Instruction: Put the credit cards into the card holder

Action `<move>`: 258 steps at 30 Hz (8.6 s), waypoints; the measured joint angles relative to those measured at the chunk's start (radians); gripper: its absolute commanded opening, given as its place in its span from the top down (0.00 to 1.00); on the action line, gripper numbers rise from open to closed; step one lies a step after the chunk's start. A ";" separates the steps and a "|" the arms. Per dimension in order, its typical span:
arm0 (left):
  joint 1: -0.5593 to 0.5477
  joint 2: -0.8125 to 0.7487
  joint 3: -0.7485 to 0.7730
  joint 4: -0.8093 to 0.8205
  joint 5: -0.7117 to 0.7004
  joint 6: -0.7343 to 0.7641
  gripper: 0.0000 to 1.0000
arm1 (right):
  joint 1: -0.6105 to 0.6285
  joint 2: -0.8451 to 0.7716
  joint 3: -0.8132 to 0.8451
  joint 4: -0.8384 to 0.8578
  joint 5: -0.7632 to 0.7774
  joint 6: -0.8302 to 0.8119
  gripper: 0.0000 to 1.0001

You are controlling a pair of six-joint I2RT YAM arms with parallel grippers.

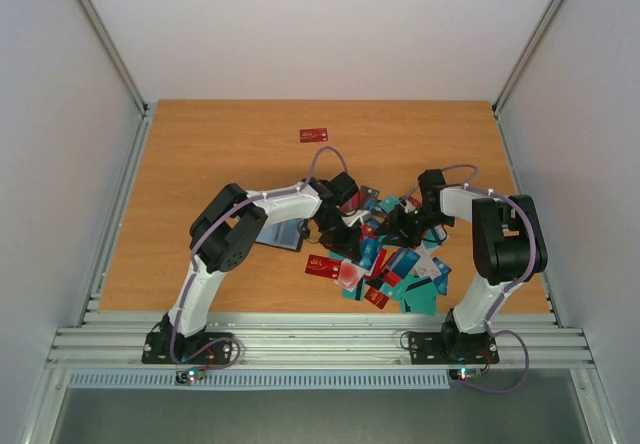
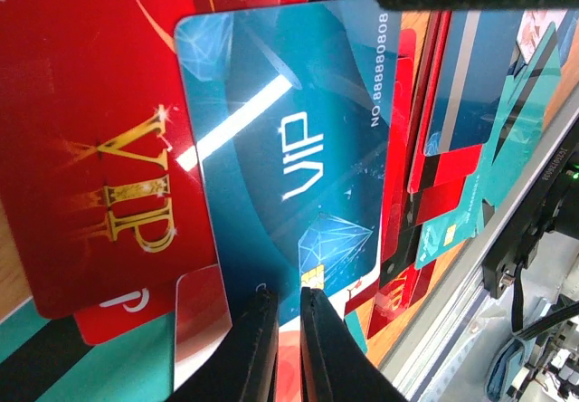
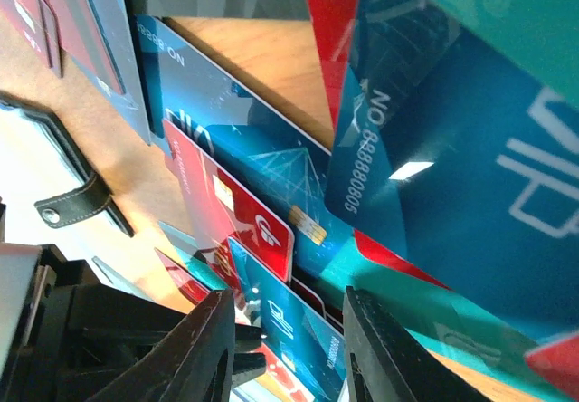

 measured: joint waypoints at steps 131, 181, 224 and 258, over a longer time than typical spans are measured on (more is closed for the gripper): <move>0.236 -0.474 -0.377 0.201 -0.016 -0.246 0.46 | 0.102 -0.161 -0.134 0.222 -0.200 0.222 0.99; 0.455 -0.964 -0.581 0.838 0.180 -0.770 0.56 | 0.276 -0.332 0.278 0.547 -0.240 0.730 0.99; 0.459 -0.951 -0.613 1.055 0.246 -0.883 1.00 | 0.330 -0.314 0.373 0.526 -0.387 0.663 0.86; 0.357 -0.840 -0.632 -0.200 -0.171 -0.059 0.53 | 0.359 -0.261 0.410 -0.166 -0.047 0.277 0.99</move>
